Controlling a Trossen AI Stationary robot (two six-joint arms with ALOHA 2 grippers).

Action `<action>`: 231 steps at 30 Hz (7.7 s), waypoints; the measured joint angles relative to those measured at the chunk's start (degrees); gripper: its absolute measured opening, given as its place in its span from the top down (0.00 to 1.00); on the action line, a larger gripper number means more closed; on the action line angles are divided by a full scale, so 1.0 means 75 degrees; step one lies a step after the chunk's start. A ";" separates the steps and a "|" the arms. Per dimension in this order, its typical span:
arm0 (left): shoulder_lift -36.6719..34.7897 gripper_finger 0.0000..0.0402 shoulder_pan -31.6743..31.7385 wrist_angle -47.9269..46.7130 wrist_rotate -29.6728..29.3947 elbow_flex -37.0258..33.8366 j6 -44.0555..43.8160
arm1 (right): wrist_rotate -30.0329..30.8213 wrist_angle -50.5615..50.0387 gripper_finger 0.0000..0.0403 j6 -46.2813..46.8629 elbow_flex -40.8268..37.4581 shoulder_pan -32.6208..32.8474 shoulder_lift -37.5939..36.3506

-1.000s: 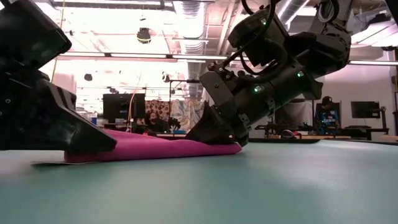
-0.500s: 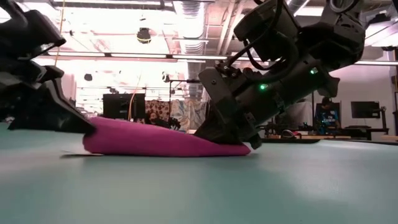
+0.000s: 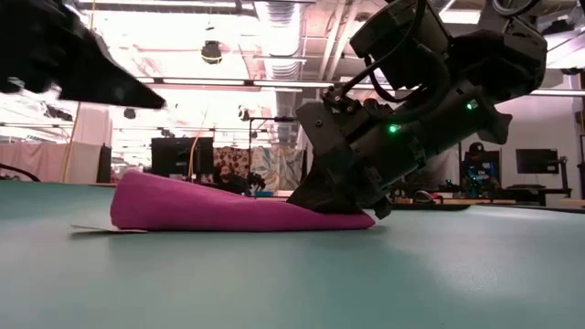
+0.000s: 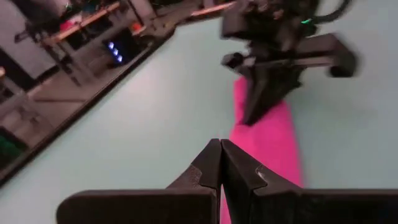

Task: Roll towel into tight, uniform cylinder
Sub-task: Roll the pink towel, then return to Home Position

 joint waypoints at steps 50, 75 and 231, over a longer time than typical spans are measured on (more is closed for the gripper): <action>0.0932 1.00 0.2259 0.0469 0.5026 -0.0864 0.2817 | 0.1238 0.3659 0.95 -0.3007 -0.0902 0.0582 -0.0740; 0.0902 1.00 0.2509 0.0777 0.5159 -0.0878 0.3957 | -0.0874 0.3530 0.96 -0.2367 -0.0883 -0.0737 0.0531; -1.1804 1.00 0.2483 -0.1828 0.4511 -0.2902 0.3799 | 0.3409 -0.1293 0.97 -0.3334 -0.4439 0.4042 -1.0432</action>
